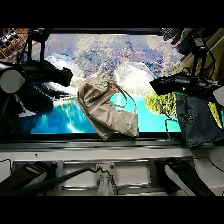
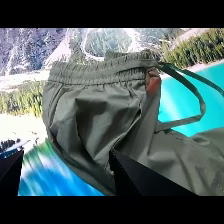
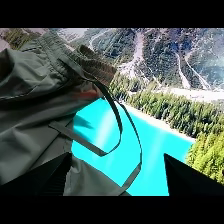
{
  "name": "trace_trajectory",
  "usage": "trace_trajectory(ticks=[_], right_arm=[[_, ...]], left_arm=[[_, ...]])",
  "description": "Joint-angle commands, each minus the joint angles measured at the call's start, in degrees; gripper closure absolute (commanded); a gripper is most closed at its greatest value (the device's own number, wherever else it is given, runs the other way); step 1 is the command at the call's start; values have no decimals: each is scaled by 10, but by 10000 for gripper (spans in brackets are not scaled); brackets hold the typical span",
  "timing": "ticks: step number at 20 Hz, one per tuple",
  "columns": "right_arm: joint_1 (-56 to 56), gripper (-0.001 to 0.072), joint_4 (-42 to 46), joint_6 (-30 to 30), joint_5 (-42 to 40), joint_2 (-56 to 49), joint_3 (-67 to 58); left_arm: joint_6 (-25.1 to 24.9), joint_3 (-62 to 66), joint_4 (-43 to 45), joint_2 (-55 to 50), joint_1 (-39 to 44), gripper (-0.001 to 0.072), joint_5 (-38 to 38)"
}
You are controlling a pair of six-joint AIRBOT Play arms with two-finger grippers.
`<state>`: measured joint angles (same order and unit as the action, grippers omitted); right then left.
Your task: Fold the clothes and pants, and hang the long-sleeved shirts on hangers.
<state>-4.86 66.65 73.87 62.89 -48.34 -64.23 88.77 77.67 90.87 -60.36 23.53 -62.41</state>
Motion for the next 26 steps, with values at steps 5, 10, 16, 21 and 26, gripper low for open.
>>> trace_trajectory(ticks=[5,10,16,21,26], right_arm=[[-1,59,0,0,0,0,0],[-1,59,0,0,0,0,0],[-1,59,0,0,0,0,0],[-1,59,-1,0,-45,0,0],[-1,59,-2,0,-107,0,0]], left_arm=[[0,0,0,0,0,156,0],[0,0,0,0,0,156,0],[0,0,0,0,0,157,0],[0,0,0,0,0,156,0],[0,0,0,0,0,156,0]])
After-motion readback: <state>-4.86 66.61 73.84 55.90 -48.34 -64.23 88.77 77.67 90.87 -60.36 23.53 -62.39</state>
